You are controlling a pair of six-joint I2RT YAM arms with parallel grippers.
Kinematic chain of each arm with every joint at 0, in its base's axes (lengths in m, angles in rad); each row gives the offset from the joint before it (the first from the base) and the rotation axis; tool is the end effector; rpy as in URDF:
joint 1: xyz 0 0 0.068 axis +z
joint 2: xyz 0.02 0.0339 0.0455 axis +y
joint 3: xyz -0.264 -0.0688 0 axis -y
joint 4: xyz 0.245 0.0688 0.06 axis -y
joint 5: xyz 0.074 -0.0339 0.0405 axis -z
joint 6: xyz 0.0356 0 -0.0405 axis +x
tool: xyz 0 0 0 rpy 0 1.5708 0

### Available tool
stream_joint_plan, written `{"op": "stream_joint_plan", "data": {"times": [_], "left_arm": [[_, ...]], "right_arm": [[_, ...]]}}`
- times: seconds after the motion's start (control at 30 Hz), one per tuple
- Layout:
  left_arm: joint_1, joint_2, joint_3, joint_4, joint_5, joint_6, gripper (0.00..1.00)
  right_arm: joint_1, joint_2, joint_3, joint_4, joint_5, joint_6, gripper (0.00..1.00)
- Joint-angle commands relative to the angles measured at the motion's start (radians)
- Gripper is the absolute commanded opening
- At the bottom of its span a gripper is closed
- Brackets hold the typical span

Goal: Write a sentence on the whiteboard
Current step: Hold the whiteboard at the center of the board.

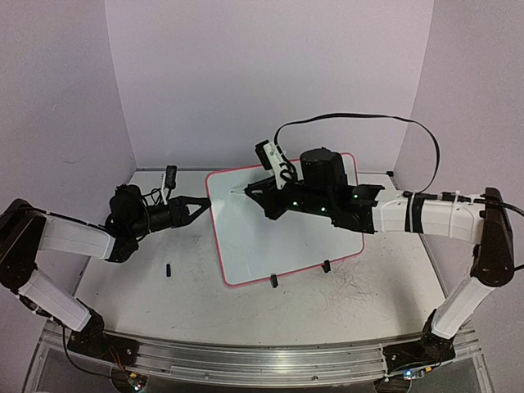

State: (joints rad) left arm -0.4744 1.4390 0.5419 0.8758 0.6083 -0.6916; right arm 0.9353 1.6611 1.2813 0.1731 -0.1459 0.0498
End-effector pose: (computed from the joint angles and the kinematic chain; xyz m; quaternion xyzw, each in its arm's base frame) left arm 0.2471 -0.1498 0.2190 0.1344 0.7005 -0.5461 0.4394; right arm 0.2336 0.3254 0.3189 -0.3732 0.6799 0.3472 0.5272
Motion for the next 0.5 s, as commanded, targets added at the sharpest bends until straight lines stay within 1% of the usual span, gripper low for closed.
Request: {"op": "stream_joint_plan", "data": {"times": [0.0, 0.13, 0.23, 0.33, 0.47], "left_arm": [[0.01, 0.026, 0.026, 0.074, 0.048, 0.002, 0.34], [0.013, 0.04, 0.032, 0.081, 0.064, 0.008, 0.29], [0.017, 0.049, 0.038, 0.084, 0.074, 0.011, 0.26], [0.025, 0.062, 0.05, 0.087, 0.09, 0.005, 0.19], [0.03, 0.075, 0.06, 0.088, 0.104, 0.002, 0.16]], "right_arm": [[0.012, 0.019, 0.061, 0.057, 0.006, -0.028, 0.0], [0.023, 0.027, 0.057, 0.059, -0.012, -0.042, 0.0], [0.034, 0.038, 0.052, 0.057, 0.004, -0.042, 0.0], [0.056, 0.046, 0.048, 0.057, 0.033, -0.054, 0.0], [0.078, 0.051, 0.038, 0.057, 0.053, -0.082, 0.0]]}}
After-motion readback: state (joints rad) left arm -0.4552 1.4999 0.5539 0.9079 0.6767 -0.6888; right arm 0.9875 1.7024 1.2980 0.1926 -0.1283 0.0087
